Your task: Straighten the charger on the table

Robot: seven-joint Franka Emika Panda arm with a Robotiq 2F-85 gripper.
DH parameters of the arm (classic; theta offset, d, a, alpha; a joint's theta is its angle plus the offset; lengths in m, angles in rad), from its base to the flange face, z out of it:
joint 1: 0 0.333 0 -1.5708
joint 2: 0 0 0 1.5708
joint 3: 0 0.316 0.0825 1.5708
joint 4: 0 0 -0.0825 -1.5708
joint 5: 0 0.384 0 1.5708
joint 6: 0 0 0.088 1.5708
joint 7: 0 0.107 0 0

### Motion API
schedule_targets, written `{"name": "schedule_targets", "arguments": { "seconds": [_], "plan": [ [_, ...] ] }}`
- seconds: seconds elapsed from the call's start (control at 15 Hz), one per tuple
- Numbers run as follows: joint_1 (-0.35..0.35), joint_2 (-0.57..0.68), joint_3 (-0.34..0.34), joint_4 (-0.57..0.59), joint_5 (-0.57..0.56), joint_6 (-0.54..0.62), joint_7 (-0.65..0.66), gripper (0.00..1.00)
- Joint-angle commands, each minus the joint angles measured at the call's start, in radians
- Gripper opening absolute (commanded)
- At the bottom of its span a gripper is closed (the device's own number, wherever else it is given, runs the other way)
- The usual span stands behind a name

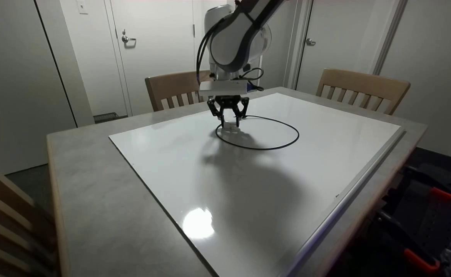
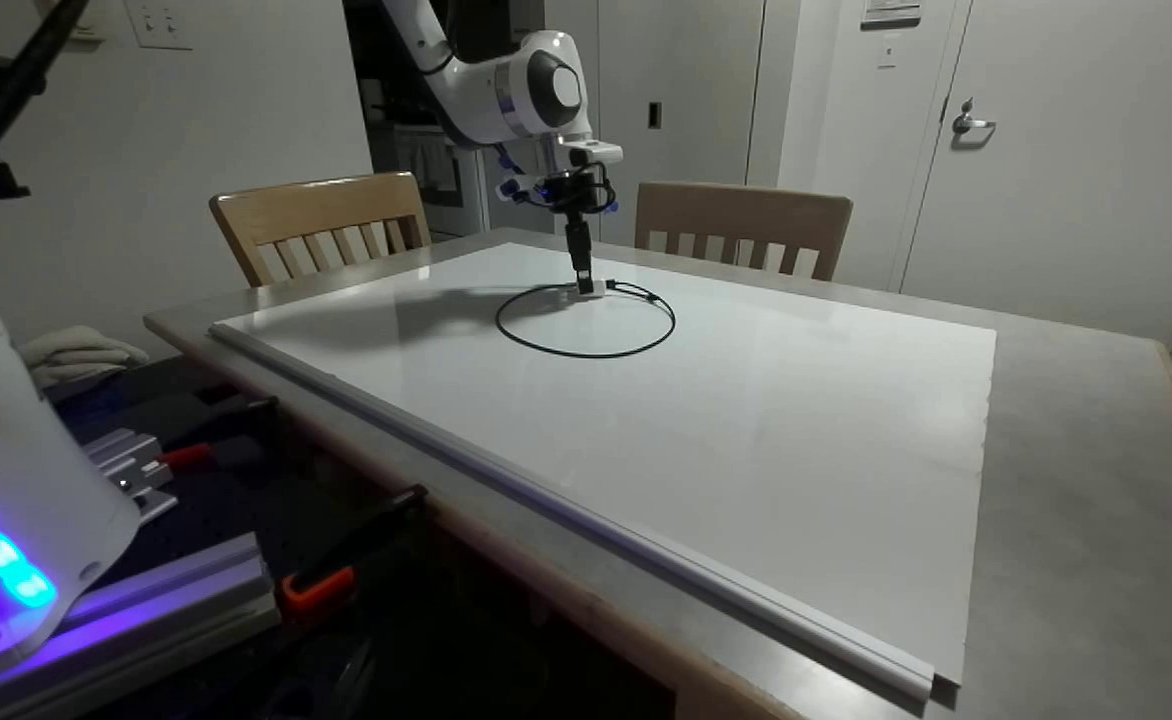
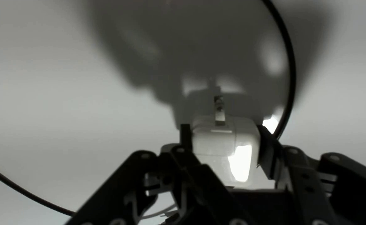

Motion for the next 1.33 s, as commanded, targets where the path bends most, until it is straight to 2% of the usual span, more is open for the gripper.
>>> {"name": "schedule_targets", "arguments": {
  "seconds": [0.0,0.47,0.53,1.27],
  "plan": [
    [0.002,0.001,-0.002,0.003,0.003,-0.002,-0.001,0.52],
    [0.002,0.001,-0.002,0.003,0.003,-0.002,-0.001,0.52],
    [0.007,0.008,-0.012,0.014,-0.003,-0.023,0.010,0.27],
    [-0.032,0.007,-0.075,0.001,0.006,-0.089,0.186,0.27]
  ]
}}
